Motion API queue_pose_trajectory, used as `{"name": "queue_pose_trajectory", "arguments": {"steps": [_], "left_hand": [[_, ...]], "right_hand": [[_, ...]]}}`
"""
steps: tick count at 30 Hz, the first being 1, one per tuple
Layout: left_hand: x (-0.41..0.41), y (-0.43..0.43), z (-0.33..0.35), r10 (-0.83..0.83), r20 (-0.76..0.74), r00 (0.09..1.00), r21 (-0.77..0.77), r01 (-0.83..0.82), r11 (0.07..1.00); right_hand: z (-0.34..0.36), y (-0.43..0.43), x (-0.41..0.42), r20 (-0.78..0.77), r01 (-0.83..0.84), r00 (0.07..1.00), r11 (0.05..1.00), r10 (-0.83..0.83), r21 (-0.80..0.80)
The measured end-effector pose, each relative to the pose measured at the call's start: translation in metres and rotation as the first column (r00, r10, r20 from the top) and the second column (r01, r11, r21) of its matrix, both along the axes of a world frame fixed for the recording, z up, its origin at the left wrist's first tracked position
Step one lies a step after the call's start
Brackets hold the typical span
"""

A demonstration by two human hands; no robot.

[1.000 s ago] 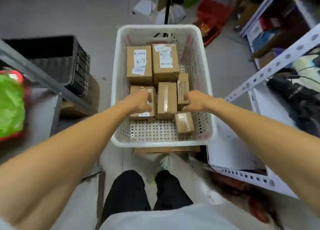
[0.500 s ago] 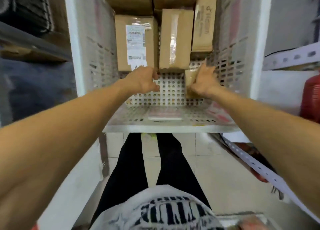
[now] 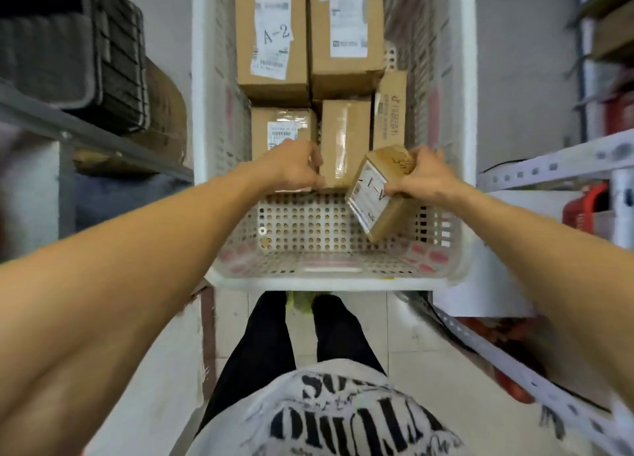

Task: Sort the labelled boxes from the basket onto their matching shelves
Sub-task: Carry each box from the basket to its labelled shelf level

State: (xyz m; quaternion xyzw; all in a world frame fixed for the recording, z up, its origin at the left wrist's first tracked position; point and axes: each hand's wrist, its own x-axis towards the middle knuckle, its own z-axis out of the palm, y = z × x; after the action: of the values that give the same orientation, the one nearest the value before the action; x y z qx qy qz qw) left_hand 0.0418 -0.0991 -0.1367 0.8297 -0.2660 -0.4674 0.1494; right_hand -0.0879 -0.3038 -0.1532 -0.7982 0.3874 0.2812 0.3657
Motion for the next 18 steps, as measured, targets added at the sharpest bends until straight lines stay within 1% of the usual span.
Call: {"name": "queue_pose_trajectory", "arguments": {"steps": [4,8,10,12,14,15,16,18], "left_hand": [[0.023,-0.003,0.067,-0.008,0.114,0.993,-0.052,0.014,0.999],[0.045,0.002,0.127,0.017,0.219,0.975,-0.099,0.005,0.995],[0.052,0.006,0.154,0.029,0.279,0.960,-0.102,0.000,0.995],[0.055,0.011,0.177,0.034,0.335,0.942,-0.114,0.005,0.993],[0.057,0.015,0.198,0.028,0.390,0.920,-0.128,0.025,0.991],[0.057,0.016,0.207,0.018,0.412,0.911,-0.134,0.040,0.990],[0.057,0.018,0.215,0.010,0.432,0.902,-0.138,0.055,0.989],[0.056,0.020,0.232,-0.013,0.477,0.879,-0.148,0.095,0.984]], "right_hand": [[0.078,-0.019,0.021,0.170,-0.009,0.985,0.996,-0.007,0.091],[0.136,-0.023,0.034,0.293,0.023,0.954,0.993,-0.057,0.117],[0.158,-0.022,0.038,0.345,0.054,0.933,0.989,-0.100,0.140],[0.176,-0.018,0.040,0.382,0.127,0.905,0.975,-0.189,0.183],[0.193,-0.012,0.036,0.396,0.276,0.840,0.920,-0.371,0.278],[0.200,-0.008,0.032,0.390,0.348,0.786,0.865,-0.480,0.363],[0.206,-0.004,0.028,0.372,0.392,0.728,0.796,-0.575,0.462],[0.220,0.010,0.016,0.348,0.392,0.643,0.684,-0.682,0.615]]}}
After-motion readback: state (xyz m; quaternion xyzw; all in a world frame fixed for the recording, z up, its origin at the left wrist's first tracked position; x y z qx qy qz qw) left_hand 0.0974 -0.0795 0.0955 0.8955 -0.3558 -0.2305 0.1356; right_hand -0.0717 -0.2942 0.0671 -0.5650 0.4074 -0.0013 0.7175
